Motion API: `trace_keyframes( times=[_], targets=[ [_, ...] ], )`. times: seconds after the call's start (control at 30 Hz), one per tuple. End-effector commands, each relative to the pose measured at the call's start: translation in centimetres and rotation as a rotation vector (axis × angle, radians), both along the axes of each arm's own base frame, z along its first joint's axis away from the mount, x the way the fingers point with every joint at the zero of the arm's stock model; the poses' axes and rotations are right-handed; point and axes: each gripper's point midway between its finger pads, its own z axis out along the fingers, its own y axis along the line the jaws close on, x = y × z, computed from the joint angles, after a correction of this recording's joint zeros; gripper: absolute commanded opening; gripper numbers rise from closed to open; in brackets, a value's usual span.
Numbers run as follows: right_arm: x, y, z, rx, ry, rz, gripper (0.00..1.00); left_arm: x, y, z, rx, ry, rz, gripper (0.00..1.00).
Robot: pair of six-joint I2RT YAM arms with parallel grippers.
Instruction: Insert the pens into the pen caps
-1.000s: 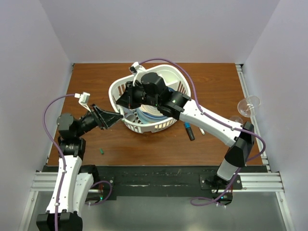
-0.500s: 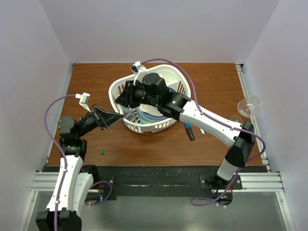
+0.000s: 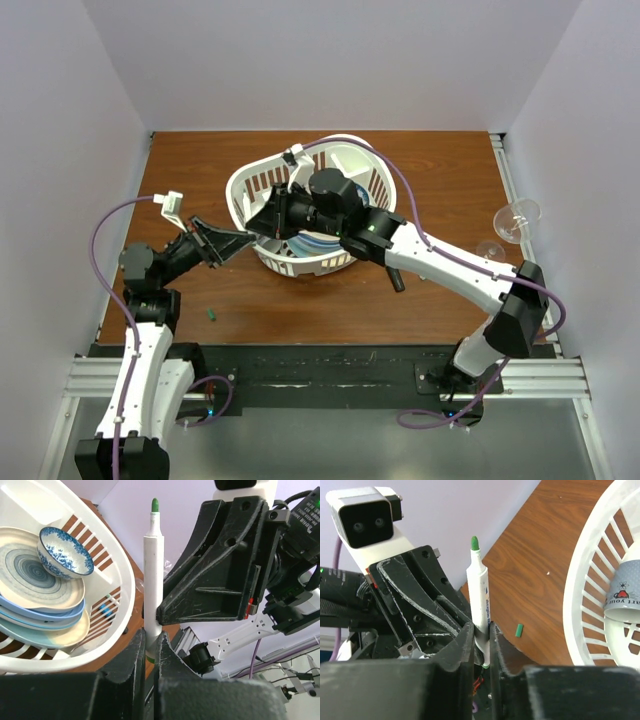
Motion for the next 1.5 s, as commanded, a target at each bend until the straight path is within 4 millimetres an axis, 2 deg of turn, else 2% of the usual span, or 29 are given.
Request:
trace_keyframes(
  times=[0.0, 0.17, 0.2, 0.23, 0.37, 0.5, 0.57, 0.63, 0.7, 0.8, 0.9, 0.93, 0.97, 1.03, 1.07, 1.13, 1.17, 1.23, 1.27, 1.33, 1.43, 1.47],
  targets=[
    [-0.3, 0.5, 1.4, 0.074, -0.02, 0.02, 0.01, -0.3, -0.1, 0.8, -0.012, -0.044, -0.007, 0.0],
    [-0.1, 0.9, 1.7, 0.101, -0.029, 0.022, 0.0, -0.5, -0.2, 0.9, -0.002, -0.051, -0.019, 0.0],
    [-0.2, 0.9, 1.7, 0.103, -0.028, 0.025, 0.14, -0.4, -0.2, 0.8, -0.001, -0.049, -0.017, 0.0],
    [-0.1, 0.9, 1.8, 0.106, -0.028, 0.023, 0.2, -0.4, -0.2, 1.0, -0.001, -0.052, -0.014, 0.0],
    [0.0, 1.2, 1.8, 0.108, -0.032, 0.03, 0.29, -0.3, -0.2, 1.1, -0.005, -0.051, -0.012, 0.0],
    [0.0, 1.5, 1.8, 0.111, -0.029, 0.037, 0.26, -0.4, -0.2, 1.2, -0.004, -0.055, -0.018, 0.0],
    [-0.1, 1.8, 1.7, 0.114, -0.024, 0.052, 0.14, -0.4, -0.2, 1.2, -0.005, -0.053, -0.017, 0.0],
    [-0.2, 2.1, 1.8, 0.118, -0.021, 0.062, 0.1, -0.4, -0.2, 1.3, -0.006, -0.059, -0.019, 0.0],
    [-0.2, 2.2, 1.4, 0.116, -0.016, 0.066, 0.1, -0.5, -0.3, 1.2, -0.005, -0.056, -0.025, 0.0],
    [-0.2, 2.3, 1.5, 0.12, -0.017, 0.072, 0.0, -0.6, -0.3, 1.4, -0.005, -0.062, -0.028, 0.0],
    [-0.1, 2.3, 1.5, 0.118, -0.025, 0.069, 0.0, -0.6, -0.3, 1.6, -0.003, -0.065, -0.03, 0.0],
    [-0.1, 2.2, 1.6, 0.12, -0.029, 0.064, 0.0, -0.6, -0.3, 1.5, -0.002, -0.058, -0.029, 0.04],
    [0.1, 2.0, 1.6, 0.114, -0.035, 0.053, 0.0, -0.3, -0.2, 1.1, 0.001, -0.028, -0.016, 0.25],
    [0.9, 1.3, 1.7, 0.095, -0.053, 0.014, 0.0, 0.1, 0.0, 1.0, 0.012, -0.004, 0.005, 0.47],
    [1.2, 1.1, 2.1, 0.095, -0.061, 0.005, 0.0, 0.5, 0.2, 0.1, 0.029, 0.043, 0.03, 0.51],
    [2.3, 0.0, 2.5, 0.084, -0.073, -0.025, 0.0, 0.9, 0.5, 0.0, 0.059, 0.074, 0.051, 0.57],
    [2.6, -0.5, 2.8, 0.086, -0.078, -0.037, 0.0, 1.2, 0.8, -1.4, 0.092, 0.133, 0.081, 0.58],
    [3.5, -1.8, 3.7, 0.093, -0.095, -0.068, 0.0, 1.5, 1.4, -1.7, 0.139, 0.156, 0.126, 0.62],
    [3.8, -2.2, 4.0, 0.096, -0.106, -0.078, 0.0, 1.8, 2.0, -2.8, 0.153, 0.217, 0.173, 0.63],
    [4.6, -3.6, 3.3, 0.051, -0.096, -0.108, 0.0, 2.2, 2.7, -3.3, 0.175, 0.262, 0.228, 0.64],
    [5.2, -5.5, 3.7, 0.041, -0.106, -0.145, 0.0, 2.6, 4.4, -5.8, 0.205, 0.411, 0.355, 0.64],
    [5.2, -6.3, 3.9, 0.04, -0.113, -0.158, 0.0, 2.6, 5.5, -7.4, 0.227, 0.498, 0.433, 0.64]
  ],
)
